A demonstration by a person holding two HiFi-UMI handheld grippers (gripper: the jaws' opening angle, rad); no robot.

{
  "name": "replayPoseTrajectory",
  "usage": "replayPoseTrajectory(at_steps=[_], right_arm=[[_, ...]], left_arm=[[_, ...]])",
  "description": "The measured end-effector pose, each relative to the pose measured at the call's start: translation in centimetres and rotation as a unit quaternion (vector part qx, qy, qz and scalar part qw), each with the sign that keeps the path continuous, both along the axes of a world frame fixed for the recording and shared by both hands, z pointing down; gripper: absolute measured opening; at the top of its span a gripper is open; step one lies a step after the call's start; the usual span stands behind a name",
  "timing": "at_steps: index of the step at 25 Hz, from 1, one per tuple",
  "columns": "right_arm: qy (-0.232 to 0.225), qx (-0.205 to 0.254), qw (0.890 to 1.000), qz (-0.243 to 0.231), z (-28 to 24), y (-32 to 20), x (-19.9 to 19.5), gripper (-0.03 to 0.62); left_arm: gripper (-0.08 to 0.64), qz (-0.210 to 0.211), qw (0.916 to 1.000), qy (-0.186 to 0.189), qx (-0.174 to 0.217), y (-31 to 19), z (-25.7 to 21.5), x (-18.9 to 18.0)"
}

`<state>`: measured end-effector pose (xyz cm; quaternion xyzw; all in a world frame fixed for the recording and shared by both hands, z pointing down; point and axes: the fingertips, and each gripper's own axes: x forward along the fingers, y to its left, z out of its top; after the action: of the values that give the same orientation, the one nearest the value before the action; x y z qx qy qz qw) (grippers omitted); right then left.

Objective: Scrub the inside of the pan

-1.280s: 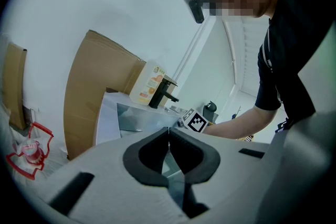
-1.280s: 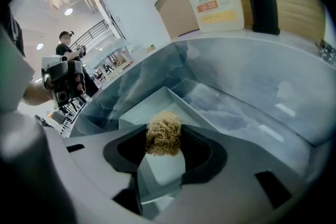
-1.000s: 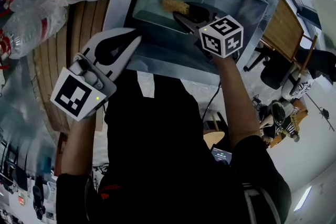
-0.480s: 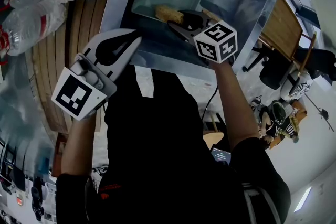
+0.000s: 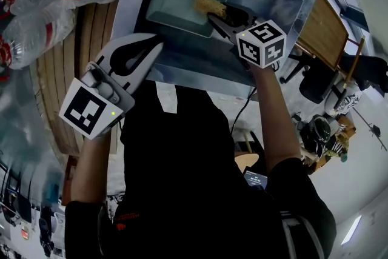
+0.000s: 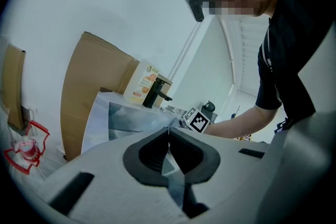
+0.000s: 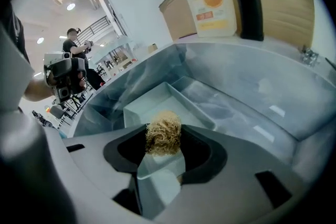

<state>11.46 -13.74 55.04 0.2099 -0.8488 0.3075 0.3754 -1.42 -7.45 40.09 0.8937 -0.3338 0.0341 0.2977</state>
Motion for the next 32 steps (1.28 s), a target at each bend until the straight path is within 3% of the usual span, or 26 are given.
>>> replayPoseTrajectory(at_steps=[5, 16, 32], right_arm=[[0.021, 0.014, 1.0, 0.015, 0.3, -2.4, 1.7, 0.183], [0.048, 0.013, 0.999, 0.0, 1.4, -3.4, 2.1, 0.183], [0.061, -0.018, 0.996, -0.057, 1.4, 1.2, 0.7, 0.183]], left_arm=[[0.023, 0.004, 1.0, -0.001, -0.004, -1.1, 0.2, 0.6], [0.023, 0.01, 0.9999, 0.0, -0.01, -2.5, 0.7, 1.0], [0.023, 0.0, 1.0, 0.008, -0.003, -1.0, 0.4, 0.0]])
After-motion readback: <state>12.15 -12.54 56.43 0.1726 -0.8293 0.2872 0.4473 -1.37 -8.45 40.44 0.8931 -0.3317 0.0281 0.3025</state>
